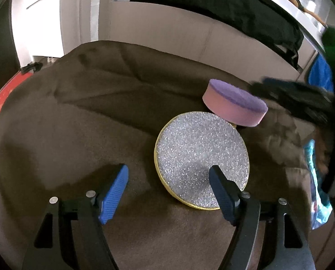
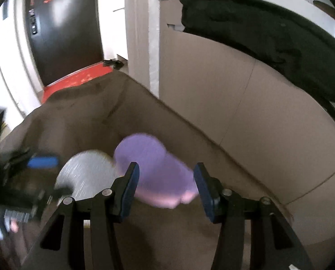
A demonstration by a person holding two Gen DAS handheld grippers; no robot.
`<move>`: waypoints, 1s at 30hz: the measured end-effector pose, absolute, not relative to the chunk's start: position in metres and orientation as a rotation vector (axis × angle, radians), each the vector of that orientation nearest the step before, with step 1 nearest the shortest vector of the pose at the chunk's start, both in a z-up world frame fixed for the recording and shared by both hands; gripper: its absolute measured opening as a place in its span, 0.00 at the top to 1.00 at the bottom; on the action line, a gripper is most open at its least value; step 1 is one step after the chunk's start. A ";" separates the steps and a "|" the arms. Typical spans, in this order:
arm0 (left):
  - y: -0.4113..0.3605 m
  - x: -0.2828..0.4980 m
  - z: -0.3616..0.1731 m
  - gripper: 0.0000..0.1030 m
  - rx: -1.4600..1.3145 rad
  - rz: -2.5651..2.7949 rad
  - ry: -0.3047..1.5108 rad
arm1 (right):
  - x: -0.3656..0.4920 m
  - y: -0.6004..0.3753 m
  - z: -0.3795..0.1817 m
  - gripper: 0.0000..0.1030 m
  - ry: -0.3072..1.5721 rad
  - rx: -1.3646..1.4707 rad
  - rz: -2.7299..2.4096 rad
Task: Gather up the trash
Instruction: 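Grasp the glitter pad with the left gripper while the right grasps the purple sponge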
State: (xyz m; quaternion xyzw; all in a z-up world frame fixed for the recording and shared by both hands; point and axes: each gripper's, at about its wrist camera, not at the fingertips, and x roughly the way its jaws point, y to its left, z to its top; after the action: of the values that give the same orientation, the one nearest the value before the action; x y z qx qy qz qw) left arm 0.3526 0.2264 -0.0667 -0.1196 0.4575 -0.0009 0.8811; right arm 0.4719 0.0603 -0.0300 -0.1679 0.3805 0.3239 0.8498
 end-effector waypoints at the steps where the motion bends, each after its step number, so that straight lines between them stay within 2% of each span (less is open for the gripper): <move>1: 0.227 0.352 -0.067 0.28 -0.252 -0.005 0.954 | 0.475 0.067 -0.033 0.53 0.808 -0.357 0.671; 5: 0.228 0.350 -0.067 0.28 -0.253 -0.006 0.952 | 0.492 0.078 -0.050 0.56 0.866 -0.324 0.675; 10: 0.216 0.352 -0.066 0.28 -0.278 -0.032 0.945 | 0.463 0.047 -0.051 0.54 0.884 -0.281 0.753; 12: 0.210 0.355 -0.064 0.35 -0.313 -0.065 0.949 | 0.451 0.041 -0.057 0.54 0.908 -0.314 0.773; 13: 0.208 0.357 -0.064 0.47 -0.336 -0.075 0.953 | 0.445 0.038 -0.059 0.54 0.918 -0.333 0.777; 14: 0.209 0.359 -0.064 0.65 -0.356 -0.082 0.957 | 0.438 0.035 -0.061 0.56 0.924 -0.359 0.780; 19: 0.211 0.361 -0.057 0.81 -0.376 -0.043 0.922 | 0.427 0.021 -0.058 0.56 0.901 -0.362 0.748; 26: 0.223 0.347 -0.025 0.86 -0.249 0.023 0.835 | 0.420 0.016 -0.035 0.55 0.778 -0.391 0.680; 30: 0.240 0.339 -0.012 0.86 -0.211 0.055 0.813 | 0.446 0.035 -0.024 0.55 0.735 -0.381 0.652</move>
State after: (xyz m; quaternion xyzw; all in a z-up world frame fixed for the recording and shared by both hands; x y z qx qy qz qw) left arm 0.3388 0.2403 -0.0120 -0.1022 0.3945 0.0265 0.9128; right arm 0.4457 0.0352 -0.0239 -0.1820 0.3508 0.3112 0.8643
